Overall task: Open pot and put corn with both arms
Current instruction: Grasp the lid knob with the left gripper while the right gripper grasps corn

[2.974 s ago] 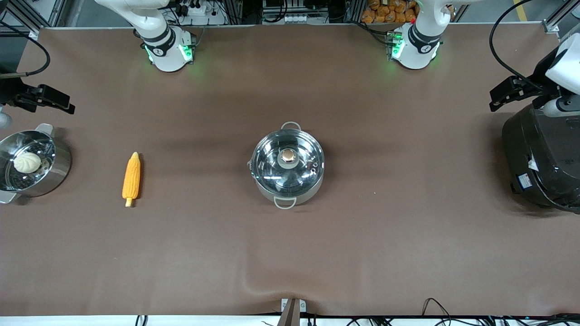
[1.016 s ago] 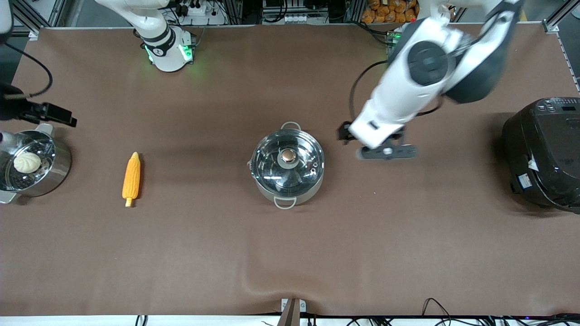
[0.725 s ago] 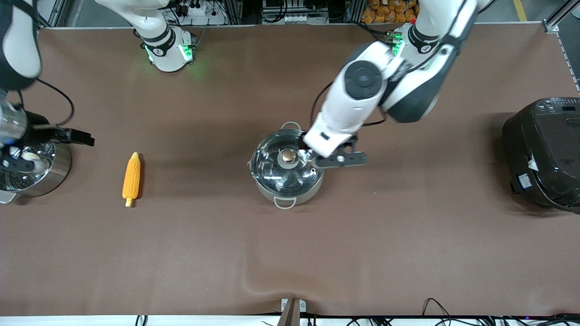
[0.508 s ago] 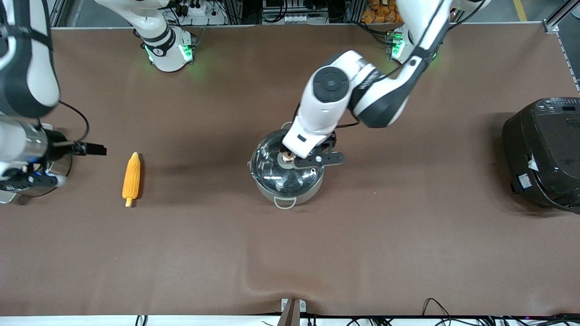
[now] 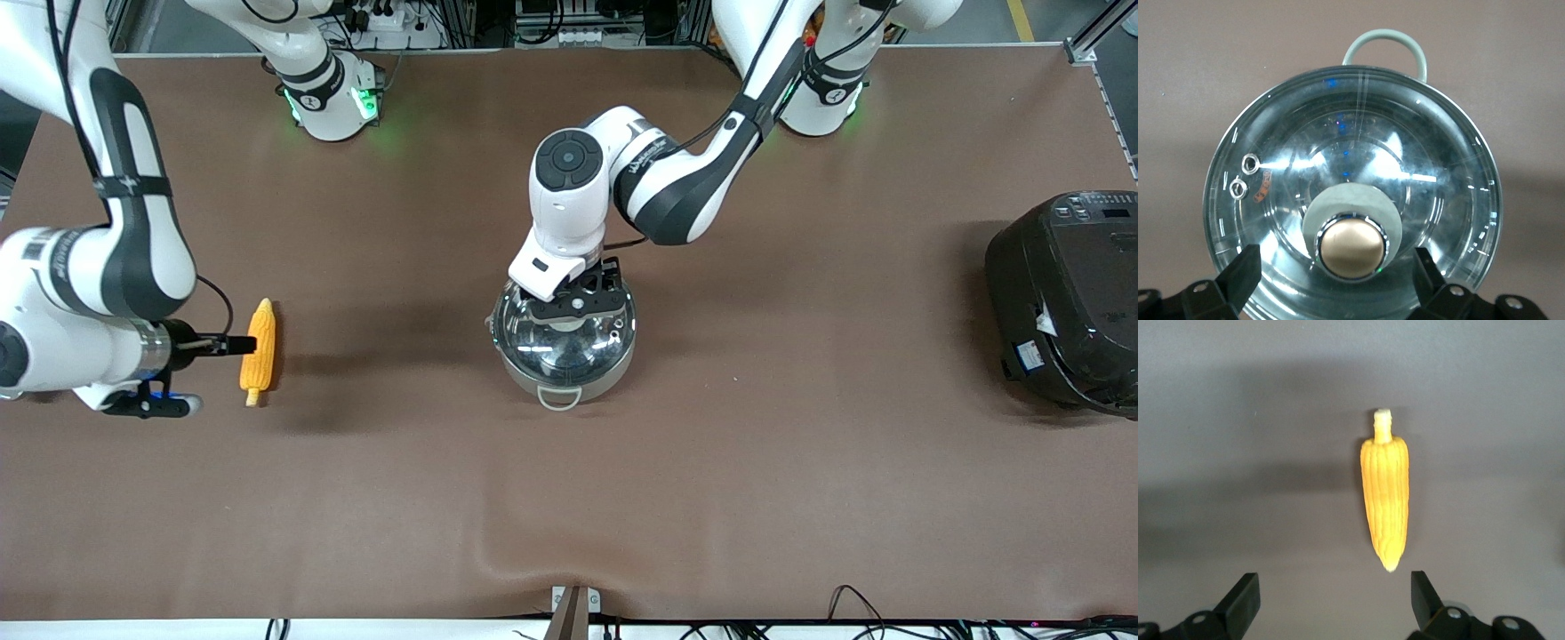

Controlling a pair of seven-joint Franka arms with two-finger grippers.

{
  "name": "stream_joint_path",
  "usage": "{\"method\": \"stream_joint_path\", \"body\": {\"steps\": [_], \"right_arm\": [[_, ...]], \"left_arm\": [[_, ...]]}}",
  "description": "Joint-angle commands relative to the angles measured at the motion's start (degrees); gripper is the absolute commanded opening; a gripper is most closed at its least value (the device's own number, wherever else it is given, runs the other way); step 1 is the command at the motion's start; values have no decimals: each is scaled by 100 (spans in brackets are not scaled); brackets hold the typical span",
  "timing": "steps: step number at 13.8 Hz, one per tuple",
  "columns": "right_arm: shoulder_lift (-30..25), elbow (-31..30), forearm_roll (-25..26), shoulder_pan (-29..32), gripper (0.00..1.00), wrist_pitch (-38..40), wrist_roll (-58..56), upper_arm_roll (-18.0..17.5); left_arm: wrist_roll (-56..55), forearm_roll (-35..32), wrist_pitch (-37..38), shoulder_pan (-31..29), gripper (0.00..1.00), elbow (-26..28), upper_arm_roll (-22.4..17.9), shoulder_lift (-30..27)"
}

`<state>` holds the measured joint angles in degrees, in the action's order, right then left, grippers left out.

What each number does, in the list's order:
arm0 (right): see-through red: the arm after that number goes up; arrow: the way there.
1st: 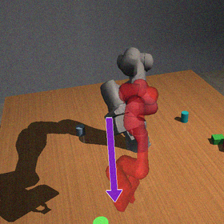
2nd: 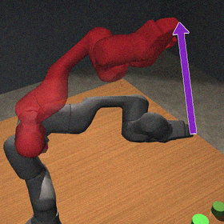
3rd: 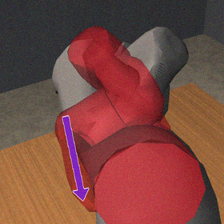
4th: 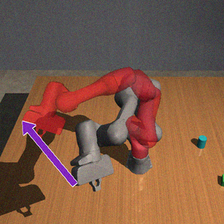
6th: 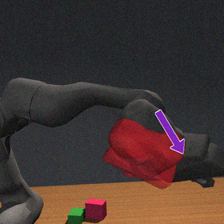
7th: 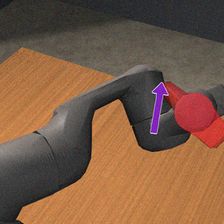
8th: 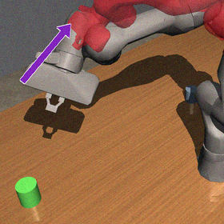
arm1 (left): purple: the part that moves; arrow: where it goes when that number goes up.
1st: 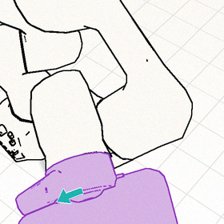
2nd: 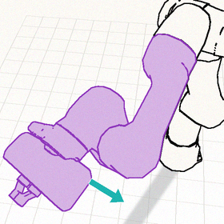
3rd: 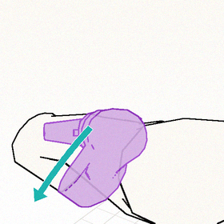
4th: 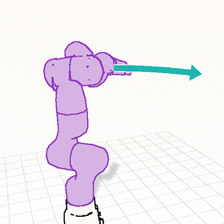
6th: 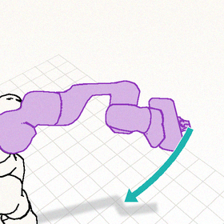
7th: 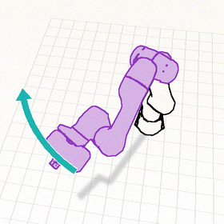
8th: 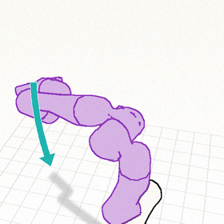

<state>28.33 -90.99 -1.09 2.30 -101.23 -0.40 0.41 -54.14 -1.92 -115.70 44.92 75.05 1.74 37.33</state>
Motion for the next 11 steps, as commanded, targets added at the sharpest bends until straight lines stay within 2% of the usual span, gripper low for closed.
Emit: {"method": "stream_joint_path", "body": {"steps": [1, 4, 6, 9, 11], "right_arm": [[77, -373, 82, 7, 100, -570, -57, 3], [68, -875, 82, 24, 100, -1222, -557, 3], [76, -1139, 109, 33, 100, -1678, -567, 11], [76, -1728, 276, 270, 100, -2671, -926, 12], [94, -1948, 276, 332, 100, -2849, -953, 3]], "left_arm": [[-44, -133, -119, 8, 98, -184, -51, 186], [-18, -133, -120, 8, 94, -175, -42, 222], [-17, -133, -120, 26, 87, -175, -42, 239], [-17, -133, -120, 26, 76, -166, -33, 239], [-17, -133, -120, 34, 63, -166, -33, 239]]}}
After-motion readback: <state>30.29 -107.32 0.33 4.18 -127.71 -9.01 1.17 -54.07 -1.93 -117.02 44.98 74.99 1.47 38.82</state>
